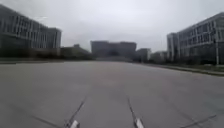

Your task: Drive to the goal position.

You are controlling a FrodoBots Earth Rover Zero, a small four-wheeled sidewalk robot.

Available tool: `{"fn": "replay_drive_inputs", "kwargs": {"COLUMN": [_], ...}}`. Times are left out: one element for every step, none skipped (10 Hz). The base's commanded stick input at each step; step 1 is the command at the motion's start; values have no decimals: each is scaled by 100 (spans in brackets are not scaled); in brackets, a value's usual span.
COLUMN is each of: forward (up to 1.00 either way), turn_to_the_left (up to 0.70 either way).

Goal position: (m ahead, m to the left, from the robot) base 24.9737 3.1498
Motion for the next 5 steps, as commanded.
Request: {"fn": "replay_drive_inputs", "kwargs": {"forward": [100,100,100,100,100], "turn_to_the_left": [0,0,0,0,0]}}
